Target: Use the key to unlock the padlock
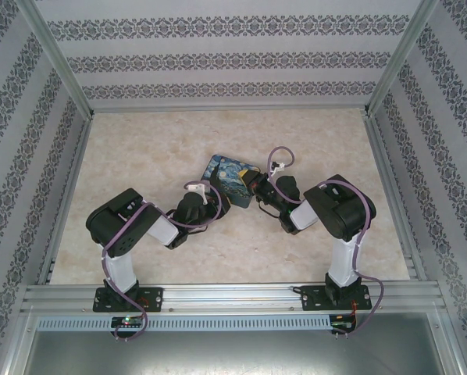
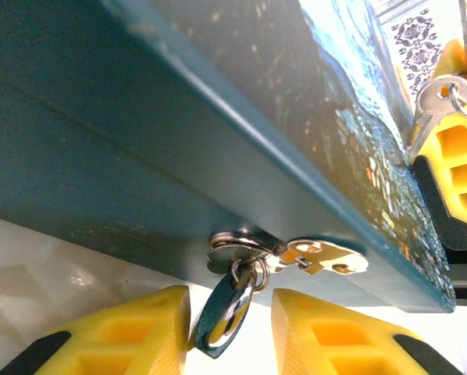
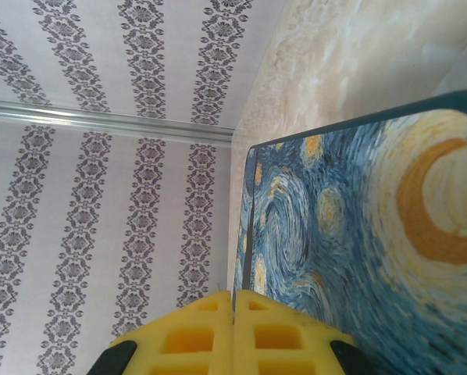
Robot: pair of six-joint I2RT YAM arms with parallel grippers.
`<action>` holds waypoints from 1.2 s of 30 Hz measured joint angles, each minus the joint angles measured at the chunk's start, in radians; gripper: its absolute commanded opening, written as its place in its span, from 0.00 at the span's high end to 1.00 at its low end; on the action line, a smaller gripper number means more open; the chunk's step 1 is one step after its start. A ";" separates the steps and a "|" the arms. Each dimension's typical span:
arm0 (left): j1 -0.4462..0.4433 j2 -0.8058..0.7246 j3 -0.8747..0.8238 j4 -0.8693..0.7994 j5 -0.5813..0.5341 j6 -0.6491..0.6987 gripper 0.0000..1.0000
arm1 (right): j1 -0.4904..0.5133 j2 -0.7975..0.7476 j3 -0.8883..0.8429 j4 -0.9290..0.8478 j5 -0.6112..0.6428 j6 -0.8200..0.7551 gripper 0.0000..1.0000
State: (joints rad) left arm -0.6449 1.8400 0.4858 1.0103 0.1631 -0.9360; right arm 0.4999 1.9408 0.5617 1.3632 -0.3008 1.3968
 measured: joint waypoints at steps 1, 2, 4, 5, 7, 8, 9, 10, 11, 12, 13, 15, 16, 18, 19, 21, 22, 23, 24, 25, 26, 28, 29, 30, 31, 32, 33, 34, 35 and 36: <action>-0.003 -0.001 0.000 -0.003 -0.007 0.004 0.68 | 0.000 0.001 0.000 0.001 0.000 0.001 1.00; -0.004 -0.002 0.000 -0.005 -0.011 0.007 0.68 | 0.000 0.002 0.000 0.003 0.000 0.003 1.00; -0.006 -0.005 0.000 -0.013 -0.018 0.014 0.69 | 0.000 0.003 0.000 0.005 0.000 0.008 1.00; -0.009 -0.006 0.000 -0.018 -0.023 0.016 0.70 | 0.000 0.003 0.000 0.006 0.000 0.009 1.00; -0.011 -0.008 0.000 -0.027 -0.034 0.023 0.73 | 0.000 0.005 0.000 0.008 0.000 0.012 1.00; -0.011 -0.009 0.001 -0.032 -0.036 0.027 0.74 | 0.000 0.006 0.000 0.010 0.000 0.012 1.00; -0.013 -0.010 0.001 -0.035 -0.039 0.032 0.73 | 0.000 0.007 0.000 0.012 0.000 0.012 1.00; -0.015 -0.010 0.001 -0.037 -0.042 0.037 0.74 | 0.000 0.008 0.000 0.012 0.000 0.013 1.00; -0.016 -0.010 0.001 -0.038 -0.045 0.040 0.74 | 0.000 0.008 0.000 0.014 0.000 0.013 1.00; -0.016 -0.010 0.001 -0.039 -0.046 0.042 0.74 | 0.000 0.010 0.000 0.016 0.000 0.014 1.00; -0.016 -0.010 0.001 -0.039 -0.047 0.045 0.74 | 0.000 0.011 0.000 0.018 0.000 0.015 1.00; -0.016 -0.010 0.002 -0.040 -0.048 0.048 0.75 | 0.000 0.012 0.001 0.019 0.000 0.015 1.00; -0.017 -0.010 0.003 -0.042 -0.047 0.050 0.75 | 0.000 0.013 0.001 0.021 0.000 0.015 1.00; -0.017 -0.010 0.005 -0.045 -0.047 0.051 0.79 | 0.000 0.013 0.001 0.021 0.000 0.015 1.00; -0.017 -0.010 0.006 -0.045 -0.045 0.053 0.80 | 0.000 0.013 0.001 0.021 0.000 0.015 1.00; -0.019 -0.010 0.010 -0.046 -0.040 0.059 0.81 | 0.000 0.013 0.001 0.021 0.000 0.015 1.00; -0.023 -0.009 0.013 -0.047 -0.040 0.061 0.84 | 0.000 0.013 0.001 0.021 0.000 0.015 1.00; -0.024 -0.008 0.014 -0.047 -0.040 0.061 0.85 | 0.000 0.013 0.001 0.021 0.000 0.015 1.00; -0.024 -0.008 0.014 -0.047 -0.039 0.062 0.86 | 0.000 0.013 0.001 0.022 0.000 0.015 1.00; -0.024 -0.008 0.015 -0.047 -0.039 0.063 0.90 | 0.000 0.013 0.001 0.022 0.000 0.015 1.00; -0.024 -0.008 0.015 -0.047 -0.037 0.063 0.93 | 0.000 0.013 0.001 0.022 0.000 0.015 1.00; -0.024 -0.008 0.018 -0.048 -0.037 0.064 1.00 | 0.000 0.013 0.001 0.022 0.000 0.015 1.00; -0.024 -0.007 0.020 -0.051 -0.037 0.064 1.00 | 0.000 0.013 0.001 0.021 0.000 0.015 1.00; -0.024 -0.007 0.022 -0.053 -0.036 0.064 1.00 | 0.000 0.013 0.002 0.021 -0.001 0.015 1.00; -0.024 -0.006 0.023 -0.055 -0.036 0.064 1.00 | 0.000 0.013 0.004 0.020 -0.003 0.016 1.00; -0.024 -0.006 0.024 -0.054 -0.036 0.063 1.00 | 0.000 0.013 0.006 0.017 -0.004 0.018 1.00; -0.024 -0.006 0.024 -0.055 -0.036 0.060 1.00 | 0.000 0.013 0.008 0.015 -0.007 0.019 1.00; -0.024 -0.006 0.024 -0.055 -0.036 0.055 1.00 | -0.001 0.012 0.008 0.013 -0.010 0.019 1.00; -0.024 -0.007 0.024 -0.055 -0.035 0.047 1.00 | -0.001 0.009 0.009 0.008 -0.014 0.019 1.00; -0.024 -0.008 0.024 -0.057 -0.034 0.039 1.00 | -0.001 0.004 0.010 0.000 -0.019 0.021 1.00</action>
State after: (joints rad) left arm -0.6685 1.8317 0.5095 0.9535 0.1295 -0.8970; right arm 0.4988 1.9450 0.5713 1.3628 -0.3199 1.4174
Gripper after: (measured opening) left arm 0.097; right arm 0.050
